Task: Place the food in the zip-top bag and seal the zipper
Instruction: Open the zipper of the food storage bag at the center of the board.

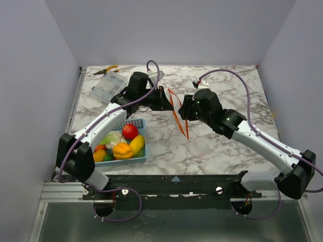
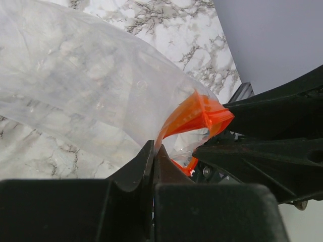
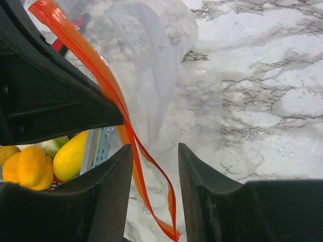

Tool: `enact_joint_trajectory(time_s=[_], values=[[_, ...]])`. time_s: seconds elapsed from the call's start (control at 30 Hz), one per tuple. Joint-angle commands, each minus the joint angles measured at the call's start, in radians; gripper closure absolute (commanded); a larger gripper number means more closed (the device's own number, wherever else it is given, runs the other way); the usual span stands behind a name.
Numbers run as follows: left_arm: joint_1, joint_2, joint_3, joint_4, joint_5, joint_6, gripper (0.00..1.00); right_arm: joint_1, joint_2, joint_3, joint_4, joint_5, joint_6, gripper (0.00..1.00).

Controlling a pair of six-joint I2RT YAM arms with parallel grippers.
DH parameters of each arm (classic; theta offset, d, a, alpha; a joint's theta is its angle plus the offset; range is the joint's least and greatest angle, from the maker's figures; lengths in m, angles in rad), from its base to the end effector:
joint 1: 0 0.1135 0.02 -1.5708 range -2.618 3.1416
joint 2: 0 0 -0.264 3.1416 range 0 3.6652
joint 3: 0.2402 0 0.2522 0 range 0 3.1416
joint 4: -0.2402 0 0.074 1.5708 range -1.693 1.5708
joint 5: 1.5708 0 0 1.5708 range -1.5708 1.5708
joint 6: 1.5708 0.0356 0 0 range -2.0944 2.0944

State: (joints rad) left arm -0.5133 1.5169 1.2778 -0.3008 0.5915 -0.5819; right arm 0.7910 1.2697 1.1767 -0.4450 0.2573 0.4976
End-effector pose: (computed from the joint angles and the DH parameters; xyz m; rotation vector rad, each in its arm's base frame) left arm 0.2924 -0.1876 0.3242 0.3099 2.2543 -1.2447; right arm 0.2063 0.1958 0.3471 -0.1561 2.1242 0.5047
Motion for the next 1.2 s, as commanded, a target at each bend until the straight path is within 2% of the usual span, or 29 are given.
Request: enact_joint_trajectory(time_s=[0.0, 0.1, 0.23, 0.3, 0.43, 0.5, 0.67, 0.8, 0.93, 1.07, 1.17], values=[[-0.015, -0.008, -0.005, 0.039, 0.063, -0.009, 1.0, 0.007, 0.02, 0.021, 0.018, 0.027, -0.041, 0.6], [-0.028, -0.01, -0.014, 0.065, 0.088, -0.016, 1.0, 0.007, 0.013, -0.008, 0.03, 0.076, -0.041, 0.7], [-0.055, -0.016, -0.015, 0.073, 0.097, -0.007, 1.0, 0.007, -0.02, -0.059, 0.038, 0.146, -0.015, 0.99], [-0.063, -0.025, -0.016, 0.071, 0.088, -0.003, 0.89, 0.007, -0.044, -0.071, 0.01, 0.197, -0.005, 0.99], [-0.071, -0.083, -0.033, 0.076, 0.052, 0.023, 0.48, 0.007, -0.085, -0.022, -0.188, 0.368, 0.009, 0.99], [-0.076, -0.123, -0.05, 0.096, 0.045, 0.032, 0.39, 0.007, -0.123, 0.008, -0.3, 0.462, 0.021, 0.99], [-0.09, -0.208, -0.082, 0.133, 0.025, 0.059, 0.31, 0.007, -0.243, 0.093, -0.529, 0.603, 0.03, 0.99], [-0.093, -0.259, -0.093, 0.129, -0.017, 0.09, 0.29, 0.007, -0.248, 0.155, -0.63, 0.593, 0.037, 0.99], [-0.094, -0.304, -0.1, 0.114, -0.099, 0.128, 0.26, 0.007, -0.165, 0.101, -0.539, 0.489, 0.028, 0.99], [-0.093, -0.329, -0.059, 0.017, -0.226, 0.107, 0.22, 0.007, -0.038, -0.049, -0.257, 0.266, -0.006, 0.99], [-0.09, -0.38, -0.071, -0.022, -0.242, 0.047, 0.21, 0.007, 0.058, -0.146, -0.048, 0.108, 0.018, 0.99]])
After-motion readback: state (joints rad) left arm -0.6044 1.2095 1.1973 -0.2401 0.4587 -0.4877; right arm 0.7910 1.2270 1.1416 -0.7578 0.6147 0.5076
